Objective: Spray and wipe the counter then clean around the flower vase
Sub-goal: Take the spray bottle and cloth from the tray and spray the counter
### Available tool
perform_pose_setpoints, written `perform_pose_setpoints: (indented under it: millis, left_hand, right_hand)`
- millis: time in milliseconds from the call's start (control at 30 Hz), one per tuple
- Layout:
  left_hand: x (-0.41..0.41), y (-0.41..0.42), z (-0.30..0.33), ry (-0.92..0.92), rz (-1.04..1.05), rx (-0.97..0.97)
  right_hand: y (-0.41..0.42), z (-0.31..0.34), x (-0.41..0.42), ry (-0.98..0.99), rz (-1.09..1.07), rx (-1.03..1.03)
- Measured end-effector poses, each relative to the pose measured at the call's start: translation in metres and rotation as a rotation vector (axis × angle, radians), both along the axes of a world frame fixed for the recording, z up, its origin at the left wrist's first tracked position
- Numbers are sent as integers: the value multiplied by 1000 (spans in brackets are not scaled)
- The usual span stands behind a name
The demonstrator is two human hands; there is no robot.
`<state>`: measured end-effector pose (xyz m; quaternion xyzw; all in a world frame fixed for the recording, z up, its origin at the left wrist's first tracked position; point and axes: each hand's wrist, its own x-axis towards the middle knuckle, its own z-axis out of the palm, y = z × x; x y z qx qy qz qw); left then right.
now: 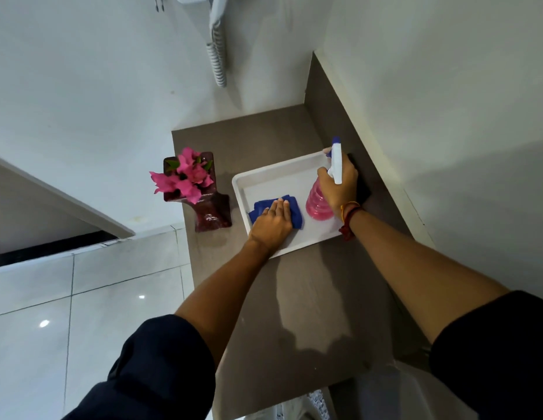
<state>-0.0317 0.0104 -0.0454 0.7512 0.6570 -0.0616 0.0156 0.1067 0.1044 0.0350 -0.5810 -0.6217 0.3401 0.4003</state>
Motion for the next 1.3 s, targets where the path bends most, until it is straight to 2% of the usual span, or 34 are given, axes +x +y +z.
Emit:
perform_pose_setpoints:
  millis: [67,200,300,500,667,833,1100,1300]
  left_hand:
    - [-1,0,1,-46,-47,56]
    - [1,-17,22,22,-84,92]
    - [-13,-39,65,142,-96,136]
    - [-48,-108,102,195,-79,128]
    - [-73,-168,92,231,87,30]
    - [-84,-205,85,205,228,-36]
    - [-93,-212,76,153,270,-43]
    - [-93,-202,77,135,252,-9]
  right_hand:
    - [-3,-3,-3,-6,-17,-10]
    - [-18,-7,-2,-106,-12,43]
    - [-35,35,-23,-103,37,135]
    - [-100,70,-65,-186,118,257]
    - [-174,37,-89,-277,172,184]
    - [-230,-1,-106,-322,228,-35]
    - [-240,-9,-116,-391,302,-105]
    - [-226,-6,-105,-311,303,-57]
